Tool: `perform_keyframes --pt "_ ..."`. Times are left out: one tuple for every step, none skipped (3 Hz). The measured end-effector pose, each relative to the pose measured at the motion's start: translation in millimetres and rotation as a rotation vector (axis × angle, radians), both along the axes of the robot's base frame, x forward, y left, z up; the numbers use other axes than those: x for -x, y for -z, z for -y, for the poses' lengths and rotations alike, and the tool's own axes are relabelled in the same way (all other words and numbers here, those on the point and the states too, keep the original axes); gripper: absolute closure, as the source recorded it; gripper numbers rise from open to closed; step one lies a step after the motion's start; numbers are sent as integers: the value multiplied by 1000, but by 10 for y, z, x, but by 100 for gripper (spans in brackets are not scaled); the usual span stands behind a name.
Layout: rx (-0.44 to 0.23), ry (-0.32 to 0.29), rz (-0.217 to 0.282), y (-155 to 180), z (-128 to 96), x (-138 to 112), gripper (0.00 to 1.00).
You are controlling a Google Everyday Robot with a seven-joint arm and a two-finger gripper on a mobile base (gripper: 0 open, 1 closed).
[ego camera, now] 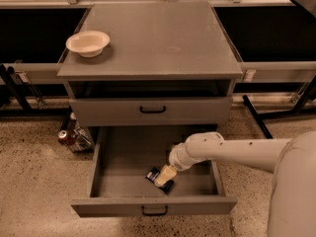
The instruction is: Pick rxbar blueberry from middle drawer and place on counter
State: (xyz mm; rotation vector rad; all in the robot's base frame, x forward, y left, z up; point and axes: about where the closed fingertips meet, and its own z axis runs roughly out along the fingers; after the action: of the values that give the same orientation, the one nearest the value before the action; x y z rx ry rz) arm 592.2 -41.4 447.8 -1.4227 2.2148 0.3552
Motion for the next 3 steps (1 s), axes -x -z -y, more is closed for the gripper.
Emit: perform_keyframes --pt "2 0 11 218 -72 -52 0" --pt "-7 11 17 509 -125 -127 0" --pt "-12 19 21 661 -146 -159 0"
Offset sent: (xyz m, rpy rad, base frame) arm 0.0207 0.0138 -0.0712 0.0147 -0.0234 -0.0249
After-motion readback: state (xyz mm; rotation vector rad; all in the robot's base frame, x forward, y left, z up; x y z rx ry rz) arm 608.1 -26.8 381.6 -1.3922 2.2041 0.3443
